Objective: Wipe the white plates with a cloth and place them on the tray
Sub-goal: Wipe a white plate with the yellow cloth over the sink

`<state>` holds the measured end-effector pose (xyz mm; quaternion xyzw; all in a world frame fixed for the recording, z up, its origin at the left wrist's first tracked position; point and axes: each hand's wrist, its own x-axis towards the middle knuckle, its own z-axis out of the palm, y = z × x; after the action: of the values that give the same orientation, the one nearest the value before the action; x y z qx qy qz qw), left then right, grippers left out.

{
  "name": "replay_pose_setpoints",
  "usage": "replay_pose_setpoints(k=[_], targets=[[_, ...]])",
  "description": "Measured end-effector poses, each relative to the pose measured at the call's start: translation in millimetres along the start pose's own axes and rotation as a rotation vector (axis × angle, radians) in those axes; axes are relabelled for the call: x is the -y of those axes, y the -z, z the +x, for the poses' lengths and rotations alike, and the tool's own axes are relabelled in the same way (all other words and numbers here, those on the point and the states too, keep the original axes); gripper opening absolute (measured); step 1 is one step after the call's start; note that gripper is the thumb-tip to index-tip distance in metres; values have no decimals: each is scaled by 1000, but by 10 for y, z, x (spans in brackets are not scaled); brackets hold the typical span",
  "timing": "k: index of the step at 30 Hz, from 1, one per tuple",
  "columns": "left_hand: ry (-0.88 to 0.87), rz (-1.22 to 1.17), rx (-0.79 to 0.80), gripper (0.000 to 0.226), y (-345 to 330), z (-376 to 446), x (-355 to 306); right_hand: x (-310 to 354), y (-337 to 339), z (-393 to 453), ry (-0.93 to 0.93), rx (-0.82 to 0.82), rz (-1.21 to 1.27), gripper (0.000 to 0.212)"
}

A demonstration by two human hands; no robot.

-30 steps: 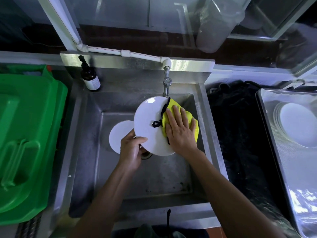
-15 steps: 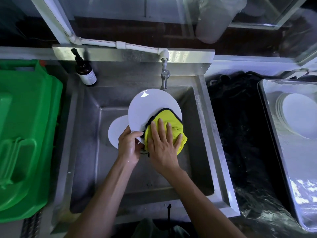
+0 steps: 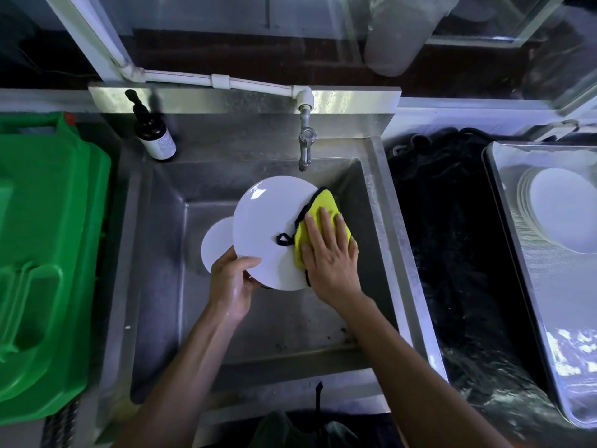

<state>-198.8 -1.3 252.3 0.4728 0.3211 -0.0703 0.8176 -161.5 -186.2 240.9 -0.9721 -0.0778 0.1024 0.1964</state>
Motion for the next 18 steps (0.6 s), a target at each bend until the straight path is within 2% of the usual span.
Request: replay_pose_setpoints(k=[2, 11, 18], targets=[[26, 38, 18, 31, 29, 6, 12, -78, 69, 115, 19, 4, -19, 55], [58, 222, 169, 36, 36, 31, -2, -141, 302, 435, 151, -30, -133, 56], [111, 261, 236, 39, -18, 86, 36, 113, 243, 449, 381, -44, -240, 55]])
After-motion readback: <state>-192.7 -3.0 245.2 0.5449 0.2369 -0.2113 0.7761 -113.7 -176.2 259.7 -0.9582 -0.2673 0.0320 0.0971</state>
